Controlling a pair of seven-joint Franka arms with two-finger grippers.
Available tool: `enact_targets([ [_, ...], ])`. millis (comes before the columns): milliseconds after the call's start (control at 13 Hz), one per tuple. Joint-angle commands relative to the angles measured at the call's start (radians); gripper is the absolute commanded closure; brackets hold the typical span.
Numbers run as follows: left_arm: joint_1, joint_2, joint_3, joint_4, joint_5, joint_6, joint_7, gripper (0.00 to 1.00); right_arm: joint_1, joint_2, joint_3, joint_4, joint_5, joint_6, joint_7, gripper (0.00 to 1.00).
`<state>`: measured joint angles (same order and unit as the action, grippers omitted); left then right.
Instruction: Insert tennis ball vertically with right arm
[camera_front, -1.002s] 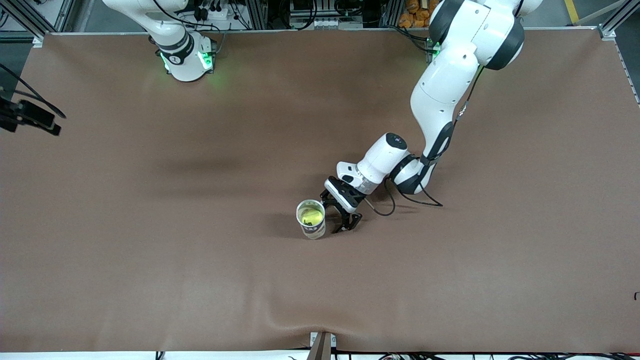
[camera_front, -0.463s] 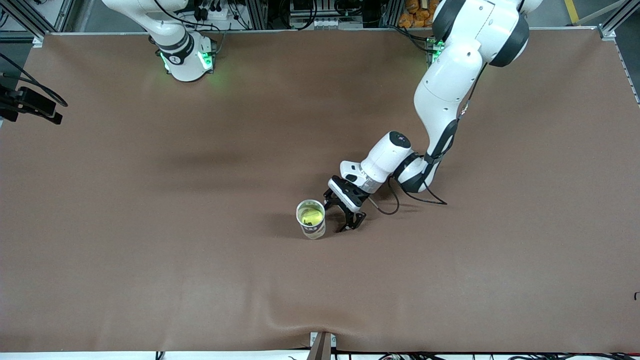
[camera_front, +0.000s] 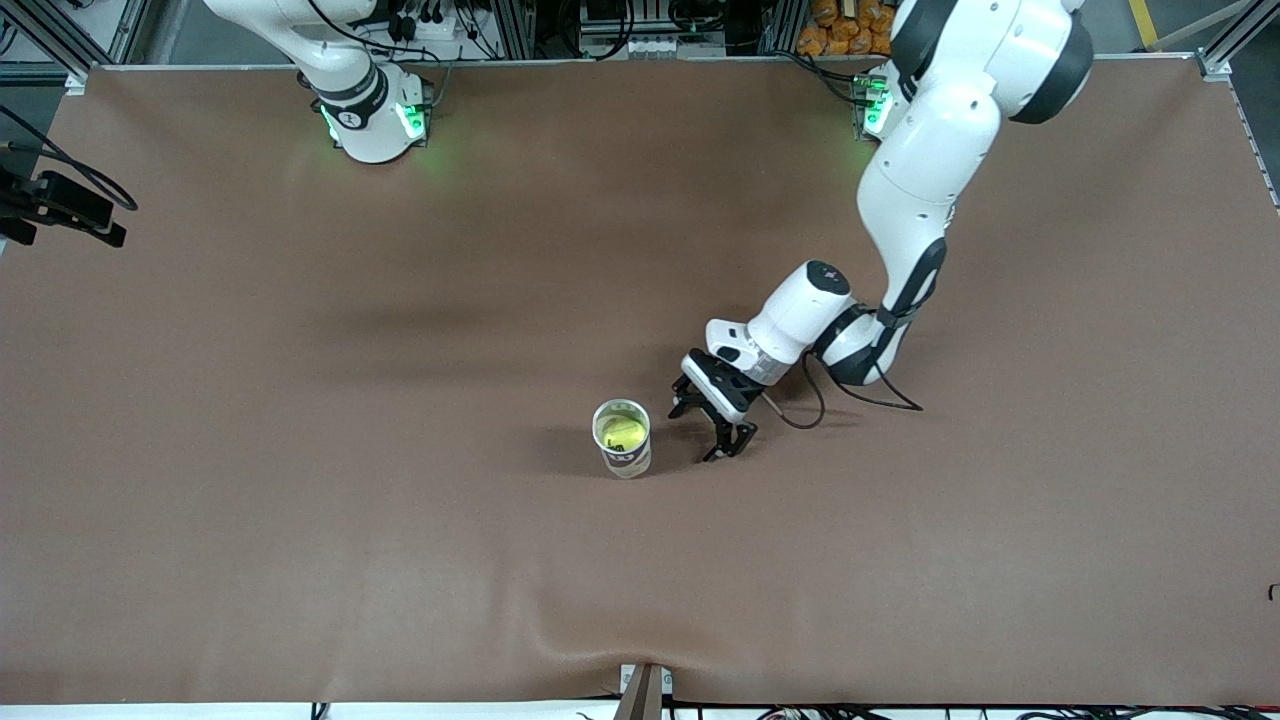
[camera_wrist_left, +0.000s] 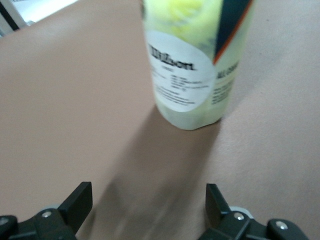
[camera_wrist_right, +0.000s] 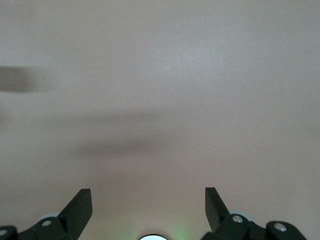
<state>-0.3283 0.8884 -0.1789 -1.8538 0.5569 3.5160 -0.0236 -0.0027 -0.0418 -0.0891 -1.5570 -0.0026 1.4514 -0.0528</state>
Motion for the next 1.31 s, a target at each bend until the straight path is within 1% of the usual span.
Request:
enact_targets([
  [0,0.208,-0.063,-0.143,-0.08,0.124,-0.009,-0.019,0.0,-0.02,0.003,0.009,0.003,-0.002,0.0,-0.021,0.0],
  [154,0.325,-0.063,-0.22,-0.093,0.198,-0.012,-0.021,0.0,-0.017,0.004,0.011,0.003,0.001,0.0,-0.018,0.0],
  [231,0.374,-0.063,-0.255,-0.097,0.215,-0.014,-0.021,0.0,-0.016,0.004,0.011,0.003,0.001,0.001,-0.013,0.0],
  [308,0.412,-0.063,-0.287,-0.105,0.225,-0.017,-0.021,0.0,-0.016,0.004,0.011,0.003,0.001,0.001,-0.01,0.0],
  [385,0.437,-0.063,-0.304,-0.11,0.232,-0.017,-0.021,0.0,-0.016,0.005,0.011,0.002,0.003,0.003,-0.007,0.0],
  [540,0.474,-0.055,-0.329,-0.116,0.236,-0.019,-0.019,0.0,-0.016,0.005,0.011,-0.008,0.003,0.039,-0.007,0.0],
  [694,0.489,-0.055,-0.343,-0.114,0.236,-0.02,-0.025,0.0,-0.014,0.008,0.011,-0.009,0.003,0.063,-0.007,0.0],
  [925,0.491,-0.055,-0.361,-0.105,0.235,-0.025,-0.146,0.0,-0.013,0.014,0.011,-0.012,0.003,0.069,-0.007,0.0],
  [1002,0.492,-0.061,-0.369,-0.104,0.236,-0.044,-0.204,0.0,-0.013,0.014,0.011,-0.015,0.003,0.07,-0.007,0.0],
  [1156,0.502,-0.065,-0.427,-0.07,0.235,-0.173,-0.364,0.0,-0.013,0.014,0.011,-0.017,0.003,0.07,-0.007,0.0],
  [1233,0.508,-0.069,-0.451,-0.055,0.233,-0.239,-0.39,0.0,-0.013,0.014,0.011,-0.017,0.003,0.07,-0.007,0.0],
])
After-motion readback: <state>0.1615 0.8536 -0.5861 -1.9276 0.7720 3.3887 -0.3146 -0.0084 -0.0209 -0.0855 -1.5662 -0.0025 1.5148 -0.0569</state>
